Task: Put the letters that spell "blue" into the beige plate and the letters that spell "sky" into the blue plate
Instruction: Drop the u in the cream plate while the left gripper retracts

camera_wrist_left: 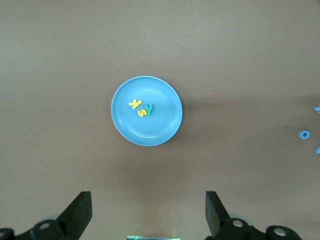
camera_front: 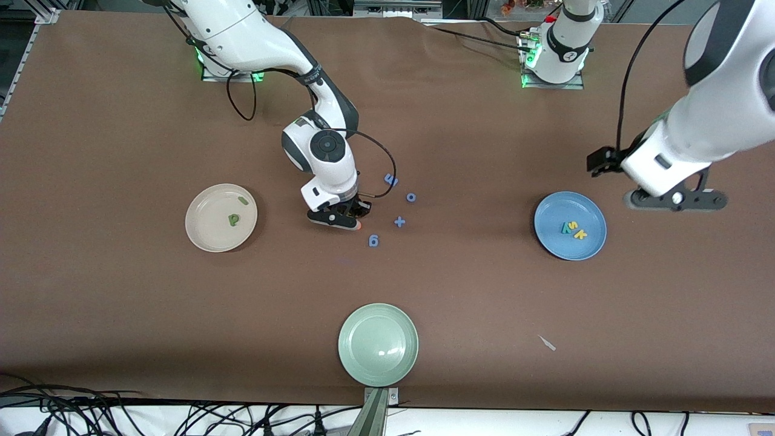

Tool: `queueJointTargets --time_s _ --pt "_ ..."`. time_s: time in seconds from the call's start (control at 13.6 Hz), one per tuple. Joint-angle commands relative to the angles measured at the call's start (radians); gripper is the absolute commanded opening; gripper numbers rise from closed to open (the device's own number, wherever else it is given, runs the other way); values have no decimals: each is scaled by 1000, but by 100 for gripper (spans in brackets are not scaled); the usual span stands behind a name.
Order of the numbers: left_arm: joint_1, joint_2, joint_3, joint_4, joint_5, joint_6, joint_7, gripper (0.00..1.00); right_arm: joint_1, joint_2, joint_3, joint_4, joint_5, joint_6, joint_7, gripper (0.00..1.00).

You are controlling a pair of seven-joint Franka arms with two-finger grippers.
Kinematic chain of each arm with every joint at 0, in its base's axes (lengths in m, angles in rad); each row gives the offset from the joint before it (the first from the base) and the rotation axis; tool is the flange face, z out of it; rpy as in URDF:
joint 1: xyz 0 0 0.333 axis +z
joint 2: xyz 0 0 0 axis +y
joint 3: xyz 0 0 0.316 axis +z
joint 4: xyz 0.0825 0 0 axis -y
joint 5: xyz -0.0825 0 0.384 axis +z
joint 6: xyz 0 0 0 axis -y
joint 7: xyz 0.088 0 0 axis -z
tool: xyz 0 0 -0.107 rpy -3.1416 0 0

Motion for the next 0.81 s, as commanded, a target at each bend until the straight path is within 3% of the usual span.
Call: queueJointTargets --time_s 0.0,0.15,0.37,0.51,0.74 --pt "-44 -92 148 -43 -120 -4 105 100 -67 -95 3 -7 -7 -151 -137 0" --pt "-158 -158 320 -112 -160 62 202 100 -134 -190 3 -59 -7 -244 -291 0" --pt "-297 -275 492 -307 -215 208 216 100 -258 -342 -5 -226 -9 -240 -584 2" --pt "-302 -307 504 -410 -212 288 216 100 -347 -425 -14 -329 -9 -220 -749 8" --pt "-288 -269 508 -366 -218 276 223 100 -365 -480 -86 -482 -9 -114 -831 18"
